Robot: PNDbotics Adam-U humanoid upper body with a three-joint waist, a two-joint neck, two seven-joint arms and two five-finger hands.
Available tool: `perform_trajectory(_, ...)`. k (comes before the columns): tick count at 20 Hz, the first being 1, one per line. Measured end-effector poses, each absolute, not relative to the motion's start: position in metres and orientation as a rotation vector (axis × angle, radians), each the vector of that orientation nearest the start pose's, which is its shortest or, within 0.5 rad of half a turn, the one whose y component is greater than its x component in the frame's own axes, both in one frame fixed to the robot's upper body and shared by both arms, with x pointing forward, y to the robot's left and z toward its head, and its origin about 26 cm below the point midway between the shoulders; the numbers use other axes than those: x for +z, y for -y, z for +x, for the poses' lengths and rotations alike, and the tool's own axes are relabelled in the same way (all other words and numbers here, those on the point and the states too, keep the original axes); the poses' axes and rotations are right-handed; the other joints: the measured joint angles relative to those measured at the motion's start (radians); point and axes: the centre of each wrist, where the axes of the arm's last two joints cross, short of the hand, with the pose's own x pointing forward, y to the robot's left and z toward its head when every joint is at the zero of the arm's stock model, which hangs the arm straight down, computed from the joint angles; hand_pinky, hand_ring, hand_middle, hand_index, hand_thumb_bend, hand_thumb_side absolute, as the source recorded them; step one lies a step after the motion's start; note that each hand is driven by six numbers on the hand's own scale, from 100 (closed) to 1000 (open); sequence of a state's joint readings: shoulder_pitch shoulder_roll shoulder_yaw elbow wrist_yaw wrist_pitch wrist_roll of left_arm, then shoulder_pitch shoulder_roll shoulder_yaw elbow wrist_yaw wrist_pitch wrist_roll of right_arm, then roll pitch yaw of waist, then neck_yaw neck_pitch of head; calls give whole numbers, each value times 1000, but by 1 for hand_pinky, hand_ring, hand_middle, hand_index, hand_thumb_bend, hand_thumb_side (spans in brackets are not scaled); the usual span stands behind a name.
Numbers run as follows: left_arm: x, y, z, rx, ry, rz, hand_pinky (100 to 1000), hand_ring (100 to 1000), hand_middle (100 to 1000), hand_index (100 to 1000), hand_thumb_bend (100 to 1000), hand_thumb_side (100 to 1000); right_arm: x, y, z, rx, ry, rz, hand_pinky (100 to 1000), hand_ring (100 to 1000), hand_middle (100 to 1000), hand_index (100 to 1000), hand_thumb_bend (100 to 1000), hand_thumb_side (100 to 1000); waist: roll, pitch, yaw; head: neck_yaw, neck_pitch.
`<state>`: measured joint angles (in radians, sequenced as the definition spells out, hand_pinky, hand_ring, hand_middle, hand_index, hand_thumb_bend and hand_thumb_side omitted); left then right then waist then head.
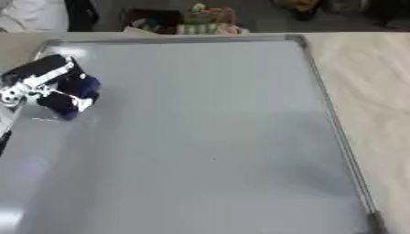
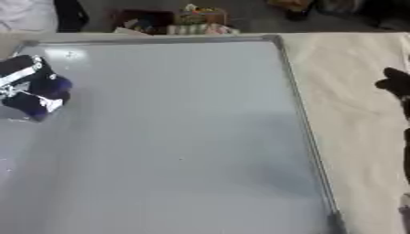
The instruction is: Wipe the whiteboard clean with a brush.
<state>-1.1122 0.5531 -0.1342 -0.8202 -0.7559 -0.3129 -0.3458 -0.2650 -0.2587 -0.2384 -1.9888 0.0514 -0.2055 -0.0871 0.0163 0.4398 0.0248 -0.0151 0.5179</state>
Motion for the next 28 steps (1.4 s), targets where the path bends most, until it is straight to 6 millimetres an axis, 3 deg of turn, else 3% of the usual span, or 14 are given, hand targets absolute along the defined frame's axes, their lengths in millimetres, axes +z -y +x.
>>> perform_trajectory(10, 271, -316, 492, -1437, 1542, 911, 328, 402, 203, 327, 100, 177, 198, 312, 293, 79, 2483, -432, 877, 859, 580, 922, 157, 1000, 0, 0, -6, 18, 0)
perform_trajectory(21, 267, -314, 493, -1464, 1515, 883, 330, 400, 206, 467, 100, 189, 196, 313, 292, 69, 2471, -437, 877, 857, 577, 921, 153, 1000, 0, -9, -11, 25, 0)
perform_trajectory(28, 263, -311, 494, -1458, 1508, 852, 322, 391, 194, 497, 100, 199, 195, 313, 292, 61, 2465, -438, 878, 856, 576, 921, 151, 1000, 0, -16, -17, 31, -1)
